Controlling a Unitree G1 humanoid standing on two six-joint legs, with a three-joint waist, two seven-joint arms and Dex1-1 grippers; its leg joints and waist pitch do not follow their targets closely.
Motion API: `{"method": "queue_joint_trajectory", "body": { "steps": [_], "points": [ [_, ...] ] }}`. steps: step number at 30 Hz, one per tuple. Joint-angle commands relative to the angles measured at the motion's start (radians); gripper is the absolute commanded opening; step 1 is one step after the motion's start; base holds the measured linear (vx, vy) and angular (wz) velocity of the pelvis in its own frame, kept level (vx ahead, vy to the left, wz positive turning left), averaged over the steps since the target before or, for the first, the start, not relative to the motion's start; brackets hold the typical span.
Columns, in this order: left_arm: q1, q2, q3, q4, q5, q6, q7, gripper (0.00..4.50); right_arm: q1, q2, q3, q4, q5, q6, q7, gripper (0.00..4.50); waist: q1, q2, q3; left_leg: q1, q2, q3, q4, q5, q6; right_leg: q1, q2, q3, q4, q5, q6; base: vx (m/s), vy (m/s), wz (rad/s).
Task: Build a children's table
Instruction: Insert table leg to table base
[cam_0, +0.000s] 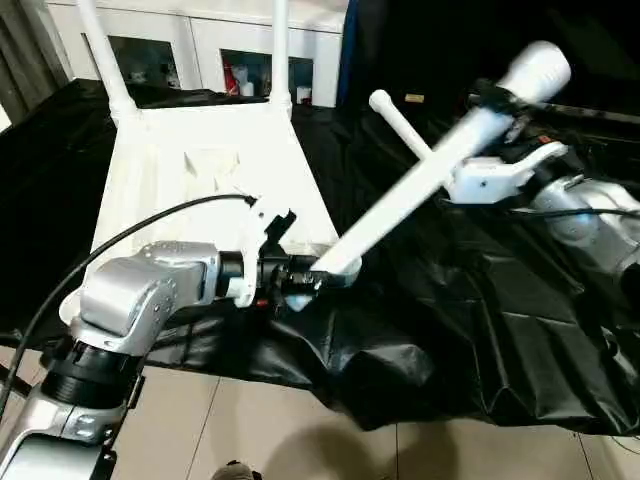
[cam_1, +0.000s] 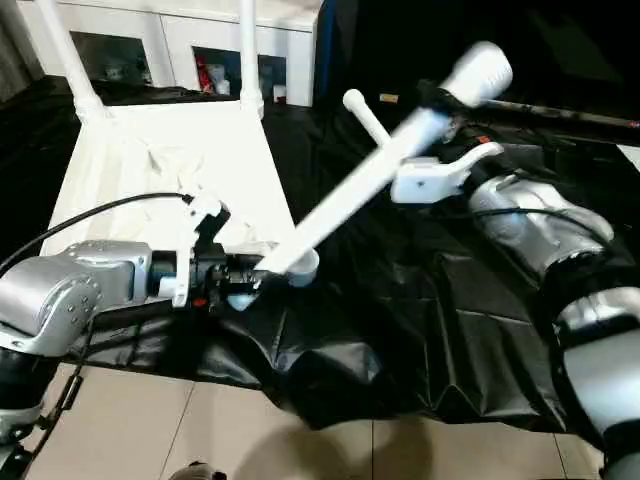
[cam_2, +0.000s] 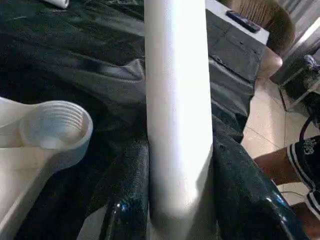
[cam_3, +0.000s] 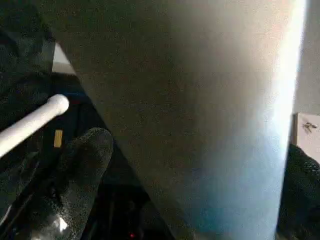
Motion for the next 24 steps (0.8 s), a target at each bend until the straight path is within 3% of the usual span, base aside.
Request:
{"method": "queue_joint_trajectory", "body": {
  "steps": [1, 7, 10, 16, 21, 24],
  "points": [
    [-0.006, 0.008, 0.000, -0.028, -0.009, -0.006, -0.011, 1.43, -0.016, 0.002, -0.003, 0.048, 0.019, -0.022, 0.014, 4.21, -0.005, -0.006, -0.072, 0.011, 0.004, 0.005, -0.054, -0.229, -0.019, 0.053, -0.043, 0.052, -0.077, -0.199, -0.133, 0.000, 0.000, 0.00],
    [-0.007, 0.029, -0.005, -0.030, 0.015, -0.038, -0.017, 1.43, -0.011, 0.015, -0.007, 0.088, 0.033, -0.052, 0.034, 3.73, -0.004, -0.004, -0.075, 0.008, 0.004, 0.005, -0.053, -0.202, -0.008, 0.055, -0.041, 0.053, -0.070, -0.138, -0.149, 0.000, 0.000, 0.00],
    [-0.006, 0.040, -0.003, -0.024, 0.028, -0.046, -0.015, 1.43, -0.005, 0.023, -0.001, 0.113, 0.042, -0.071, 0.048, 3.36, -0.005, -0.006, -0.075, 0.010, 0.004, 0.006, -0.053, -0.206, -0.009, 0.054, -0.041, 0.053, -0.069, -0.139, -0.154, 0.000, 0.000, 0.00],
    [-0.006, 0.054, -0.003, -0.025, 0.043, -0.065, -0.013, 1.43, 0.008, 0.033, 0.003, 0.119, 0.056, -0.089, 0.069, 3.10, -0.006, -0.003, -0.073, 0.011, 0.005, 0.005, -0.054, -0.221, -0.012, 0.054, -0.042, 0.053, -0.071, -0.161, -0.150, 0.000, 0.000, 0.00],
    [0.007, 0.081, -0.022, -0.036, 0.073, -0.123, -0.032, 1.43, 0.045, 0.062, -0.043, 0.128, 0.135, -0.102, 0.141, 2.54, -0.007, -0.003, -0.075, 0.010, 0.007, 0.004, -0.054, -0.224, -0.007, 0.054, -0.043, 0.054, -0.071, -0.154, -0.150, 0.000, 0.000, 0.00],
    [0.012, 0.083, -0.015, -0.038, 0.075, -0.132, -0.036, 1.43, 0.057, 0.072, -0.057, 0.135, 0.160, -0.107, 0.163, 2.48, -0.006, -0.001, -0.076, 0.011, 0.007, 0.005, -0.054, -0.214, -0.006, 0.054, -0.042, 0.054, -0.068, -0.126, -0.167, 0.000, 0.000, 0.00]
  ]
}}
